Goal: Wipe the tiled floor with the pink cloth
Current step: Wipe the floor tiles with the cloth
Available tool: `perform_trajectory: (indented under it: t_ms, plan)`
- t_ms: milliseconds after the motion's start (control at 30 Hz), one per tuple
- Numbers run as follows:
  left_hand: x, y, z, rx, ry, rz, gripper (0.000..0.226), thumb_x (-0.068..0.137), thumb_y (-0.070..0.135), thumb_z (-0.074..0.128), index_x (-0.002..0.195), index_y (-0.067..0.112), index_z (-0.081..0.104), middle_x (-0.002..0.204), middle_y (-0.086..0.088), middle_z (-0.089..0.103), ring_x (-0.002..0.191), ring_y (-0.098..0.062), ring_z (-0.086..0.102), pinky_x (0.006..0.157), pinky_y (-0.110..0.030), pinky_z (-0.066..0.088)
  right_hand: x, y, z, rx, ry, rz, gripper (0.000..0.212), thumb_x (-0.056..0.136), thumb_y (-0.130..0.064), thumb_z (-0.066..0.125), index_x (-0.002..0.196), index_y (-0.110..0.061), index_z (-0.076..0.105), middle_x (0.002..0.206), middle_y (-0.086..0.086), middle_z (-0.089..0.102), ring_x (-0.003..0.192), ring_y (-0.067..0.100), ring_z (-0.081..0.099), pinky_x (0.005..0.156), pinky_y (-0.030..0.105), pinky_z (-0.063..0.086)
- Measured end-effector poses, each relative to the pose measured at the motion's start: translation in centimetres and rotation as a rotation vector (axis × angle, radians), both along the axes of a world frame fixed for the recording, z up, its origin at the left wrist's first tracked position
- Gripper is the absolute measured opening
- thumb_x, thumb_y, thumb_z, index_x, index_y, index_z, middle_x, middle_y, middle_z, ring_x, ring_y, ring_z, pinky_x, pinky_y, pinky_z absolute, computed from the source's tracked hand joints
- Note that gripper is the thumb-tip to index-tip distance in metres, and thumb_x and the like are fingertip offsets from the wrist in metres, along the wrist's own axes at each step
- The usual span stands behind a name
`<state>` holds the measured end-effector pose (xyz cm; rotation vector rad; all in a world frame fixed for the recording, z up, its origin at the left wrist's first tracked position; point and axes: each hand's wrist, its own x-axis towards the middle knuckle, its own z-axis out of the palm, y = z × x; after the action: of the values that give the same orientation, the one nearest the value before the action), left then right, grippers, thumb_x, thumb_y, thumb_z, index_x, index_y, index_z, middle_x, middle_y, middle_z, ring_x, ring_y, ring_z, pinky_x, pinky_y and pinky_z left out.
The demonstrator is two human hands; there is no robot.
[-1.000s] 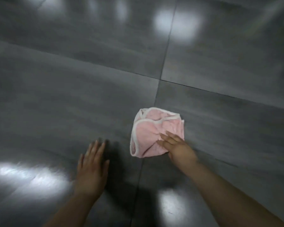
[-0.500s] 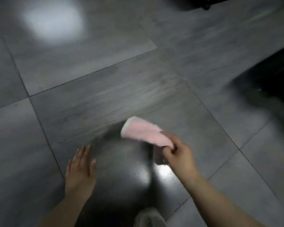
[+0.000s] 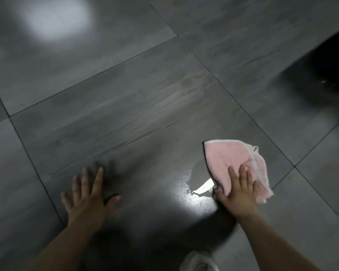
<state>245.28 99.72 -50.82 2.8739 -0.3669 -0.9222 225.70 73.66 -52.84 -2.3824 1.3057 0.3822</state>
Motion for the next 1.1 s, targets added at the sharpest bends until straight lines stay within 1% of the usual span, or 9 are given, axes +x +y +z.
perform_trajectory:
  t_ms: [100,200,400,500,600,700,800,967,1100]
  plan:
    - [0.1,0.5,-0.7,0.013,0.078,0.053,0.086,0.079,0.056,0.05,0.141,0.035,-0.004,0.155,-0.006,-0.01,0.143,-0.025,-0.009,0.113,-0.052,0.008,2.1,1.2,-1.0,-0.049,-0.056,-0.12,0.099,0.053,-0.05,0.019,0.14,-0.007,0.036,0.149,0.028,0.021,0.138,0.046,0.015,0.112,0.055,0.003]
    - [0.1,0.5,-1.1,0.014,0.118,0.068,0.081,0.08,0.054,0.05,0.142,0.035,0.001,0.155,-0.006,-0.008,0.143,-0.026,-0.008,0.113,-0.051,0.014,4.6,5.4,-1.5,-0.079,-0.084,0.26,0.074,0.056,-0.036,0.033,0.124,-0.01,0.044,0.124,0.032,0.054,0.118,0.05,0.046,0.105,0.055,0.02]
    - [-0.2,0.1,-1.5,0.021,0.095,0.113,0.072,0.085,0.05,0.045,0.14,0.038,0.0,0.155,-0.003,-0.011,0.142,-0.025,-0.012,0.112,-0.053,0.01,7.8,4.9,-3.2,-0.088,-0.095,0.862,0.075,0.061,-0.051,0.033,0.129,-0.021,0.037,0.136,0.01,0.039,0.123,0.03,0.034,0.111,0.049,0.002]
    - [-0.4,0.5,-1.6,0.059,0.105,0.091,0.073,0.085,0.051,0.044,0.139,0.04,-0.003,0.155,-0.001,-0.013,0.142,-0.024,-0.012,0.112,-0.054,0.011,6.6,-5.3,-3.2,-0.223,-0.091,0.542,0.076,0.07,-0.047,0.028,0.135,-0.01,0.043,0.141,0.021,0.042,0.131,0.039,0.035,0.111,0.052,0.017]
    - [-0.1,0.2,-1.5,0.062,0.104,0.086,0.075,0.084,0.051,0.045,0.139,0.041,-0.004,0.155,-0.001,-0.013,0.142,-0.025,-0.013,0.112,-0.056,0.012,6.8,-9.4,-1.1,-0.101,-0.004,0.108,0.071,0.082,-0.049,0.024,0.145,-0.016,0.022,0.156,0.012,0.009,0.144,0.031,0.005,0.116,0.046,0.002]
    - [0.0,0.0,-1.2,0.076,0.13,0.094,0.076,0.084,0.05,0.045,0.139,0.04,-0.006,0.155,-0.002,-0.015,0.142,-0.025,-0.014,0.111,-0.056,0.012,11.3,-5.2,-0.9,-0.128,0.031,-0.09,0.079,0.071,-0.038,0.018,0.147,-0.017,0.014,0.156,0.014,0.0,0.143,0.033,-0.003,0.113,0.048,-0.007]
    - [0.1,-0.1,-1.1,0.088,0.128,0.088,0.076,0.084,0.051,0.044,0.139,0.041,-0.008,0.154,-0.001,-0.016,0.142,-0.025,-0.015,0.112,-0.055,0.012,16.0,2.3,-1.8,-0.123,-0.044,0.223,0.077,0.072,-0.035,0.02,0.147,-0.019,0.014,0.156,0.017,0.002,0.142,0.039,0.0,0.111,0.057,-0.008]
    - [0.0,0.0,-1.4,0.044,0.085,0.107,0.08,0.08,0.049,0.052,0.138,0.039,-0.003,0.156,-0.002,-0.005,0.143,-0.026,-0.006,0.11,-0.055,0.017,16.9,2.0,-3.0,-0.084,-0.303,0.952,0.061,0.073,-0.029,0.041,0.131,-0.015,0.051,0.142,0.016,0.043,0.13,0.043,0.038,0.101,0.058,0.002]
    - [0.7,-0.1,-1.5,-0.031,-0.017,0.157,0.077,0.075,0.039,0.065,0.139,0.031,0.023,0.154,-0.01,0.014,0.142,-0.031,0.008,0.107,-0.057,0.022,11.8,-10.0,-3.3,-0.177,-0.225,0.439,0.08,0.066,-0.042,0.02,0.133,-0.005,0.045,0.142,0.022,0.039,0.133,0.045,0.031,0.111,0.055,0.002]
